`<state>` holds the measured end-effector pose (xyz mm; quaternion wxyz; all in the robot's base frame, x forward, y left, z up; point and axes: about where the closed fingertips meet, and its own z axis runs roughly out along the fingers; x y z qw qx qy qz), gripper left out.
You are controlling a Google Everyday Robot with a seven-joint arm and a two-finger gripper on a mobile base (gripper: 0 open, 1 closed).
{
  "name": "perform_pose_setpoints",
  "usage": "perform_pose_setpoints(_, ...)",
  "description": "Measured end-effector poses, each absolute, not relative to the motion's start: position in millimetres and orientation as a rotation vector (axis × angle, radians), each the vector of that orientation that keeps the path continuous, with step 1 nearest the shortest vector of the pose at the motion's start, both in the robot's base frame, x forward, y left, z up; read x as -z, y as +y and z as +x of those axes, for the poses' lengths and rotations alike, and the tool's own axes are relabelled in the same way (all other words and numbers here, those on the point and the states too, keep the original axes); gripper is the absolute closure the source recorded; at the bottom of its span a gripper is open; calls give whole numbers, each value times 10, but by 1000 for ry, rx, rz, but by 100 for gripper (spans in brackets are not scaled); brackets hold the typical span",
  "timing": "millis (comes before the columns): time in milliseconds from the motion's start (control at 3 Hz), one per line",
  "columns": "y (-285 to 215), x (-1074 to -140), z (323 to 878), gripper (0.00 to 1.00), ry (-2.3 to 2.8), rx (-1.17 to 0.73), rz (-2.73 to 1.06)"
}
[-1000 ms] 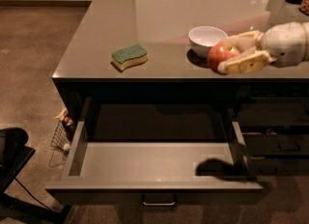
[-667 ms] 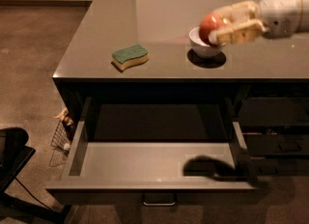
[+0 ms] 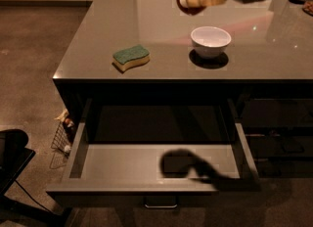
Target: Pick apple from top drawer and place on counter
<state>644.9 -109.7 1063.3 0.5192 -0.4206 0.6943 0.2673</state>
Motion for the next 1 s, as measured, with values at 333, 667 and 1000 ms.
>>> perform_pose_setpoints(333,-1075,-10623,6616,100,1704,-618,-908)
perform_pose_setpoints(667,-1074,-10633,6618,100,1701,-618,-907)
perform_pose_setpoints(1000,-939,-10564,6892,100,1720,-590,-906)
